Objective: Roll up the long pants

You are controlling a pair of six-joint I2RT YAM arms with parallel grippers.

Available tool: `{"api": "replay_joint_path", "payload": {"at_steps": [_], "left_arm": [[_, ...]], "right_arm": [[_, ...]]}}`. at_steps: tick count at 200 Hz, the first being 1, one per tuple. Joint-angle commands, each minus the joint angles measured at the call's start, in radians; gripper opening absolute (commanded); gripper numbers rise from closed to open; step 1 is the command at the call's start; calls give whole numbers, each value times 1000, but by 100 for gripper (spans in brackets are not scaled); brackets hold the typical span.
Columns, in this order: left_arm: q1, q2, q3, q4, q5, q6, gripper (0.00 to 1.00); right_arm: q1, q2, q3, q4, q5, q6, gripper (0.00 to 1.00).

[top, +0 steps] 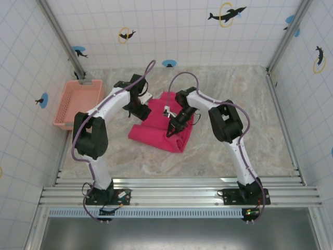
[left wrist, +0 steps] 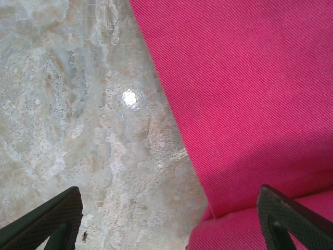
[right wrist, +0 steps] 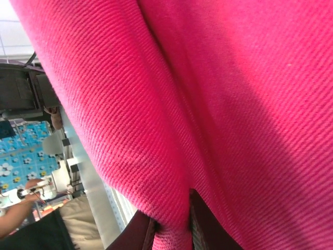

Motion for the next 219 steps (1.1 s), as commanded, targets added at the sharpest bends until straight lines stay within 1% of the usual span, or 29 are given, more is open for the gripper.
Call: {"api": "replay_joint_path", "payload": {"at_steps": [1, 24, 41, 54, 71, 84, 120, 127, 138, 166, 173, 186, 198, 202, 208, 219], "left_arm": [[-14, -82, -30, -30, 3, 1, 84], [-33, -132, -86, -5, 8, -3, 79], [-48, -143, -119, 6, 23, -13, 77], [-61, -146, -143, 18, 20, -22, 77], [-80, -135, -168, 38, 7, -40, 81], [-87, -102, -171, 43, -3, -56, 82], [-93, 48, -148, 47, -83, -83, 83], [-92, 79, -136, 46, -93, -82, 83], [-93, 123, -114, 42, -101, -78, 83], [-92, 184, -85, 40, -108, -64, 82], [-92, 190, -84, 45, -104, -63, 81], [-93, 197, -77, 50, -92, -54, 82], [-92, 208, -63, 39, -90, -57, 82], [-93, 212, -59, 37, -88, -57, 82], [-93, 215, -54, 34, -83, -54, 82], [-92, 219, -47, 26, -77, -52, 82]], "right_arm": [[-16, 74, 27, 23, 8, 39, 17], [-28, 118, 64, 24, 0, 54, 17], [-37, 141, 79, 23, -4, 61, 17], [-43, 150, 85, 23, -7, 67, 17], [-47, 155, 82, 24, -11, 67, 17], [-46, 155, 79, 22, -15, 66, 17], [-46, 144, 69, 22, -17, 66, 18], [-47, 134, 68, 21, -13, 62, 19], [-48, 109, 66, 20, 3, 55, 25], [-55, 22, 85, 18, 133, 52, 40], [-59, -1, 96, 11, 179, 49, 42], [-60, -57, 104, 0, 270, 26, 46], [-52, -114, 104, -11, 364, -7, 48], [-47, -121, 100, -18, 400, -24, 49], [-37, -171, 86, -19, 449, -45, 50], [-14, -231, 42, -10, 508, -75, 51]]}}
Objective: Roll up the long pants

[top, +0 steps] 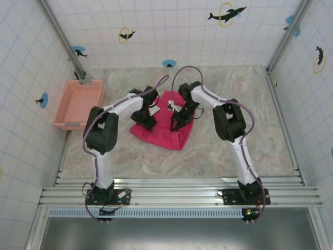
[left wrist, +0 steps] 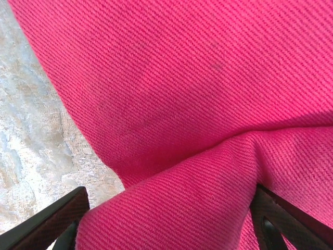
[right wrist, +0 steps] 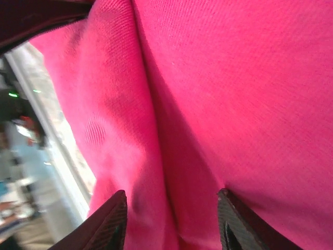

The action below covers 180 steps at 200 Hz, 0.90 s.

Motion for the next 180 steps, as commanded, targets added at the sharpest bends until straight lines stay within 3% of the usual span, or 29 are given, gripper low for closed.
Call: {"api": "replay_joint_path", "payload": {"at_steps": [1, 31, 55, 97, 163, 167, 180], "left_arm": [[4, 78, 3, 27, -30, 5, 82], [4, 83, 17, 12, -26, 15, 83], [4, 88, 27, 6, -13, 25, 83], [4, 104, 47, -12, -4, 35, 84], [6, 110, 40, -17, 19, 47, 85], [7, 110, 38, -18, 23, 47, 85], [8, 112, 35, -17, 31, 48, 84]], "right_arm": [[31, -179, -31, -7, 248, -88, 51], [164, -352, -256, 131, 431, -146, 55], [307, -465, -453, 325, 548, -175, 64], [481, -458, -550, 480, 716, -221, 65], [519, -345, -566, 611, 930, -304, 67], [518, -336, -567, 618, 958, -300, 74], [514, -316, -583, 639, 989, -308, 76]]}}
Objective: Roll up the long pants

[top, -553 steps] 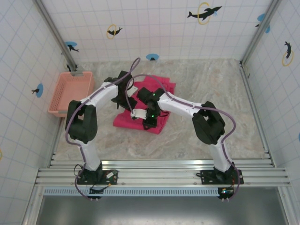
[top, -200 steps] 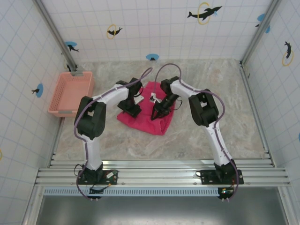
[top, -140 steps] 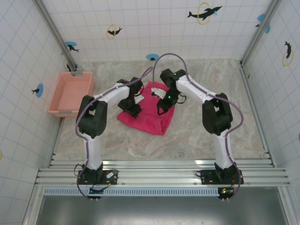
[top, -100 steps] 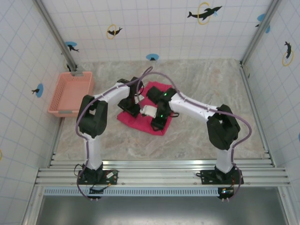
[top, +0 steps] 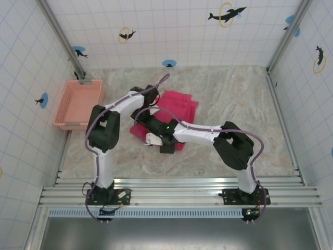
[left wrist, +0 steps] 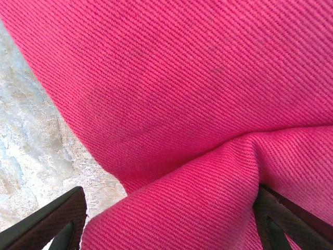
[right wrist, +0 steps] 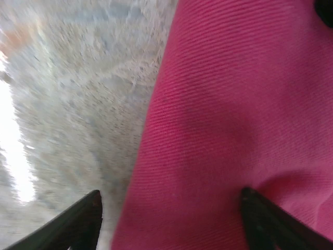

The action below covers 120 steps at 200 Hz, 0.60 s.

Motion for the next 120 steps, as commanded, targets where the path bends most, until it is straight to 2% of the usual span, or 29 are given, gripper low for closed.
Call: {"api": "replay_joint_path", "payload": {"at_steps": [1, 30, 49, 80, 99, 120], "left_arm": [[4, 71, -26, 39, 17, 16, 84], [10, 69, -24, 35, 29, 19, 85], [21, 60, -30, 34, 43, 19, 85], [44, 39, -55, 42, 69, 20, 85], [57, 25, -64, 45, 74, 23, 85], [74, 15, -51, 38, 77, 25, 88]], "right_arm": [[-3, 50, -26, 66, 130, -36, 76], [-8, 114, -9, 61, 173, -28, 75], [-14, 148, 11, 48, 176, -17, 68], [-49, 191, 68, -1, 56, -14, 37], [-73, 199, 93, -31, -13, -21, 27], [-104, 173, 112, -89, -177, -31, 18]]}}
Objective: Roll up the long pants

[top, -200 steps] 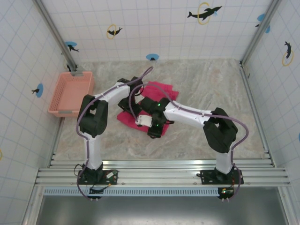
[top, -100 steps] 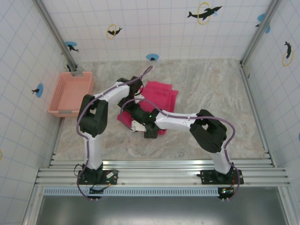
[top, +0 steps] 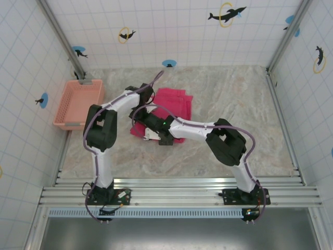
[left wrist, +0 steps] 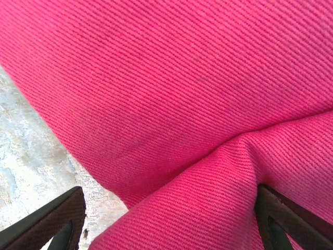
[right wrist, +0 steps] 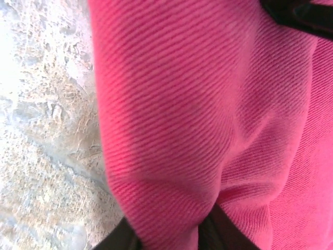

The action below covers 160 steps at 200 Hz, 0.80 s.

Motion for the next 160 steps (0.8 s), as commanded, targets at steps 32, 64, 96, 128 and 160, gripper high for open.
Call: {"api": "replay_joint_path", "payload": {"at_steps": [32, 64, 96, 128, 160], "left_arm": [[52, 31, 90, -84, -24, 21, 91], [64, 39, 217, -132, -53, 38, 92], [65, 47, 260, -149, -52, 39, 93], [65, 44, 246, -147, -53, 51, 93], [66, 32, 237, -150, -42, 41, 92]], "right_arm": [[-126, 76, 147, -385, -662, -3, 16], [-170, 72, 235, -559, -955, 54, 15], [-251, 158, 327, -728, -1273, 104, 15], [-330, 251, 364, -740, -1406, 205, 16], [-389, 317, 367, -740, -1384, 190, 16]]}}
